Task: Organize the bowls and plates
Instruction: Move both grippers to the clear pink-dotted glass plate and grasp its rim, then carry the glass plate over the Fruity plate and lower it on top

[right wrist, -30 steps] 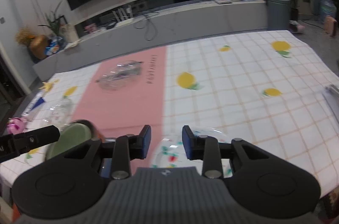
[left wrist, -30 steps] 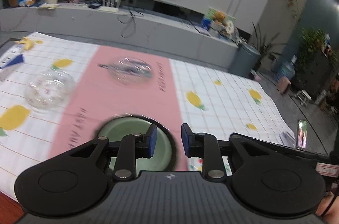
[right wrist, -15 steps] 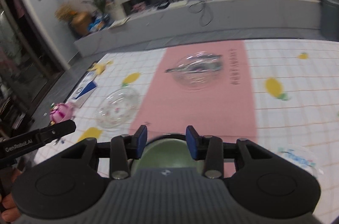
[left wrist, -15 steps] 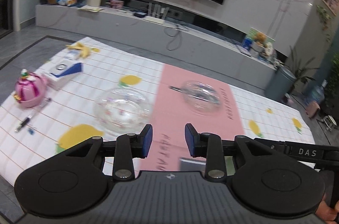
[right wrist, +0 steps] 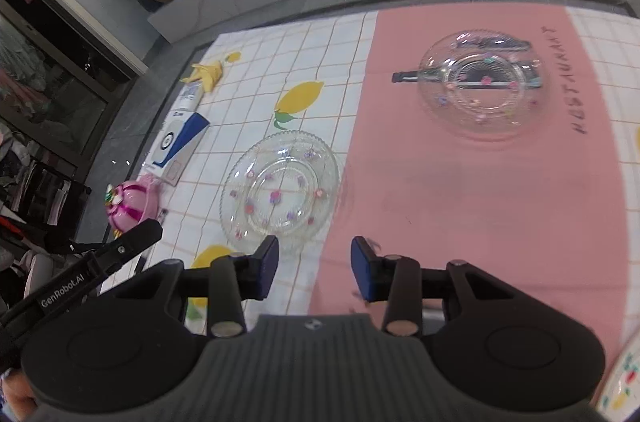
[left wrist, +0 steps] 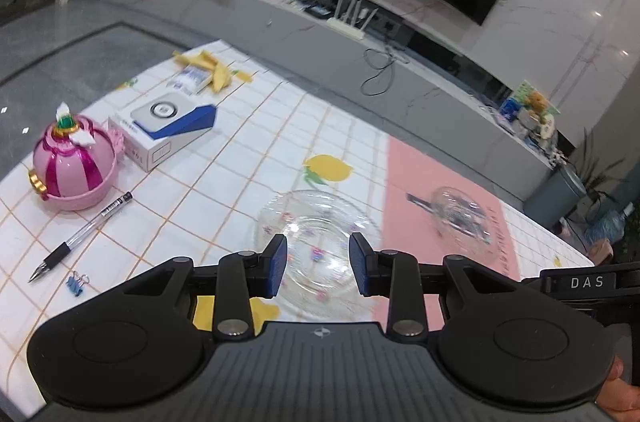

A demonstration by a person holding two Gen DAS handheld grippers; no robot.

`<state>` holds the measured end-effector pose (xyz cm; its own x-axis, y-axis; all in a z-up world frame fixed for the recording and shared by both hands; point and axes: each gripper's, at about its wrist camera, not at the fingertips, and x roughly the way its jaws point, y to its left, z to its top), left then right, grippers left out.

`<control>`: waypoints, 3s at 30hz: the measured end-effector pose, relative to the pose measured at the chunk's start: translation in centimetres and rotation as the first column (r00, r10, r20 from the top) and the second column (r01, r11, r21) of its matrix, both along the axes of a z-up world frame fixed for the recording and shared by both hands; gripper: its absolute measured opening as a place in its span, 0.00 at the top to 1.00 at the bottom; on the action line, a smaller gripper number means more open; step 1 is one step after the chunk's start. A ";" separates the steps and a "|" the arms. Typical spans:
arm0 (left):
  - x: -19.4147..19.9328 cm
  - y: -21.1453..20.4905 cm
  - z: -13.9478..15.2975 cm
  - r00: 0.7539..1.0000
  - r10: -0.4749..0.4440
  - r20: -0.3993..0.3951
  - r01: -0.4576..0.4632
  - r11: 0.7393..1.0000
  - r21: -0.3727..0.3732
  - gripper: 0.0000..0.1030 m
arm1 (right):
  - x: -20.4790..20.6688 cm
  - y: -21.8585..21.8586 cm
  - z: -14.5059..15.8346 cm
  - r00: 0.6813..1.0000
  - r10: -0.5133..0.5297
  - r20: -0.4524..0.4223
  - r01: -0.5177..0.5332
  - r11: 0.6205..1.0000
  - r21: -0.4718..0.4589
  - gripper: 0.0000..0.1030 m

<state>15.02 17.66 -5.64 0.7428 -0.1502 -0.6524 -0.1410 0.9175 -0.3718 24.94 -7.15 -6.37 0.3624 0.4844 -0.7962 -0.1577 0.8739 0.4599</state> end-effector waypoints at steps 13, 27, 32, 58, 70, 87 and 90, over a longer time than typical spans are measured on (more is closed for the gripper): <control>6.1 3.3 -6.5 0.992 0.044 -0.120 -0.054 0.996 -0.076 0.63 | 7.7 4.0 -6.0 0.990 -0.039 -0.135 0.026 0.995 -0.100 0.66; 7.0 3.0 -8.3 0.987 0.044 -0.155 -0.056 0.996 -0.071 0.81 | 9.0 4.3 -8.1 0.986 -0.052 -0.157 0.039 0.996 -0.082 0.74; 7.1 3.0 -8.4 0.987 0.050 -0.155 -0.063 0.995 -0.081 0.86 | 8.9 4.7 -8.4 0.986 -0.045 -0.163 0.037 0.998 -0.052 0.87; 0.7 0.2 -1.2 0.995 0.075 -0.066 -0.083 0.988 -0.129 0.89 | 3.2 0.8 -2.6 0.991 -0.067 -0.114 0.072 0.996 0.047 0.91; -5.1 -7.8 5.5 0.997 -0.047 0.059 0.055 0.988 -0.144 0.89 | -4.6 -9.0 4.3 0.992 -0.126 0.013 0.123 0.986 0.116 0.91; -8.9 -22.3 4.4 0.957 -0.284 0.056 0.289 0.940 -0.181 0.89 | -14.7 -26.6 5.7 0.941 -0.328 0.084 0.320 0.943 0.096 0.91; -9.1 -24.3 3.6 0.953 -0.299 0.038 0.301 0.936 -0.181 0.89 | -15.4 -28.7 5.0 0.935 -0.344 0.084 0.338 0.938 0.079 0.91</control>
